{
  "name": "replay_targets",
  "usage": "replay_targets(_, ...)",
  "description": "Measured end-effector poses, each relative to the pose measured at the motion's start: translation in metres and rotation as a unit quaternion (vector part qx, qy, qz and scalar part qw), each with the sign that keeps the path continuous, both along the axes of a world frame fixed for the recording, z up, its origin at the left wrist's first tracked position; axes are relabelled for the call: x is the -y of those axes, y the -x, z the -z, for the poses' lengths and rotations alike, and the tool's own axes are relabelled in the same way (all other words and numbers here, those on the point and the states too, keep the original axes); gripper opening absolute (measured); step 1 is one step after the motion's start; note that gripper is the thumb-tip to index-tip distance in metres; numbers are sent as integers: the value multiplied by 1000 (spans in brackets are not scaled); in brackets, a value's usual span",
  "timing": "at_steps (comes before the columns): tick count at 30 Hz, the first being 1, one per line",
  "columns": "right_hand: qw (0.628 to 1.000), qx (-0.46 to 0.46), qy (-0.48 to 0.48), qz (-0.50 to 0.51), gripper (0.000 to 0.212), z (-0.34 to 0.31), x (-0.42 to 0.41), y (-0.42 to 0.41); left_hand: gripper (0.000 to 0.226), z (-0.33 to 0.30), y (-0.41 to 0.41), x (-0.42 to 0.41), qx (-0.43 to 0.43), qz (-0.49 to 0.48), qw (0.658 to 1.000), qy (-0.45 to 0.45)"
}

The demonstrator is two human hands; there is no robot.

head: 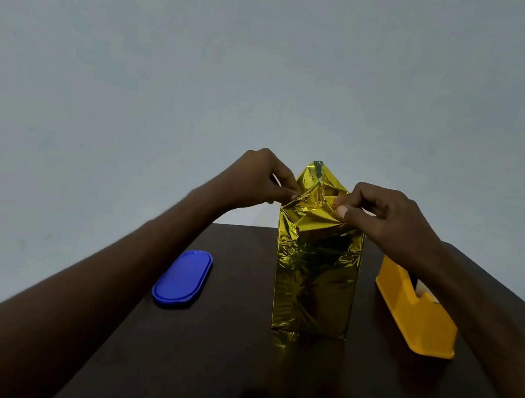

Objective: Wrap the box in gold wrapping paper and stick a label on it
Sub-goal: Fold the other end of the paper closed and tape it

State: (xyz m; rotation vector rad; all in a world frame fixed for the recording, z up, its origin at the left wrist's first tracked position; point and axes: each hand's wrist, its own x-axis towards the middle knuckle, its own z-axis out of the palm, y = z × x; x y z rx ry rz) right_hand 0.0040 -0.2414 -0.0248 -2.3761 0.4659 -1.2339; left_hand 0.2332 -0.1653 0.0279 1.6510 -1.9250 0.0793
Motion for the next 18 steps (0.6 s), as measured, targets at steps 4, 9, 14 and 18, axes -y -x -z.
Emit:
replay_targets(4, 1000, -11, 1, 15, 24, -2, 2, 0, 10, -3, 3, 2, 5, 7, 1000, -9)
replay_targets(9, 997, -43, -38, 47, 33, -25, -4, -2, 10, -3, 1, 2, 3, 7, 1000, -13)
replay_targets(14, 997, -5, -44, 63, 42, -41, -22, -18, 11, -2, 1, 2, 13, 8, 1000, -12)
replay_targets(18, 988, -76, 29, 134, 23, -46, -25, -33, 10, -3, -1, -1, 15, 7, 1000, -18)
